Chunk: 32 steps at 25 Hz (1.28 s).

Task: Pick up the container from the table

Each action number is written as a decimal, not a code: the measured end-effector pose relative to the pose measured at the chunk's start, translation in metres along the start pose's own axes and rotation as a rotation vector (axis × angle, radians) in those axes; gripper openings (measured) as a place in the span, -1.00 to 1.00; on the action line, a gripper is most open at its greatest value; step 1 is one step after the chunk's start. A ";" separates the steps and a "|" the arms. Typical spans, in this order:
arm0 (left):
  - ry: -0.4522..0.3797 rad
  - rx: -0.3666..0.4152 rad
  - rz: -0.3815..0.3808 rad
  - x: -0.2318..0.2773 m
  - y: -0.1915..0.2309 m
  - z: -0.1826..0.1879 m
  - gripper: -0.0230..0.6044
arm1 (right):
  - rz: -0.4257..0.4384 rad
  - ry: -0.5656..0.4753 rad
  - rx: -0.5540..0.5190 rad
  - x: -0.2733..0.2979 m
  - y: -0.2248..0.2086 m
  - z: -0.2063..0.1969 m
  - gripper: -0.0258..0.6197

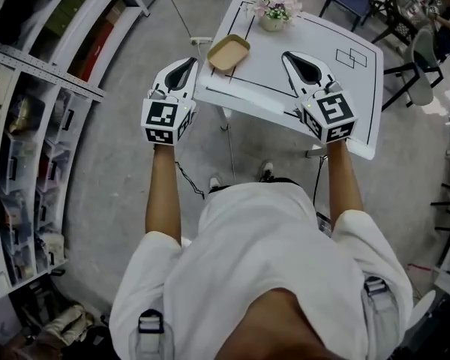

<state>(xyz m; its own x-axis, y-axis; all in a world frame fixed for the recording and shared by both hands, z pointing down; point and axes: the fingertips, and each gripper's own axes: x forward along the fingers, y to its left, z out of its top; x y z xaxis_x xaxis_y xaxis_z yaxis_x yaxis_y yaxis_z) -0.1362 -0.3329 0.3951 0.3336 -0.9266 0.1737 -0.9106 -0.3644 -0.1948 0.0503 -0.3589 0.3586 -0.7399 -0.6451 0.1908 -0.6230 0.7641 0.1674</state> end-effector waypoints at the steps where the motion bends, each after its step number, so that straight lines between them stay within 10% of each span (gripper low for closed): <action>1: 0.018 -0.004 0.006 0.008 -0.003 -0.004 -0.86 | 0.014 0.003 0.002 0.003 -0.006 -0.003 -0.87; 9: 0.281 0.013 -0.001 0.075 -0.023 -0.065 -0.74 | 0.134 0.082 -0.010 0.030 -0.038 -0.047 -0.87; 22: 0.487 -0.038 -0.314 0.151 -0.032 -0.179 -0.57 | 0.040 0.233 0.118 0.077 -0.049 -0.125 -0.87; 32: 0.651 0.134 -0.496 0.191 -0.044 -0.255 -0.54 | 0.005 0.335 0.186 0.081 -0.043 -0.170 -0.87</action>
<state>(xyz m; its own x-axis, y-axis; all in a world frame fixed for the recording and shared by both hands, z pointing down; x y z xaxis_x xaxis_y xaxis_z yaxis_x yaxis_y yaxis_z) -0.0942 -0.4703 0.6833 0.4436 -0.4310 0.7858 -0.6442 -0.7629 -0.0548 0.0605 -0.4452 0.5315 -0.6380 -0.5837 0.5022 -0.6778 0.7352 -0.0064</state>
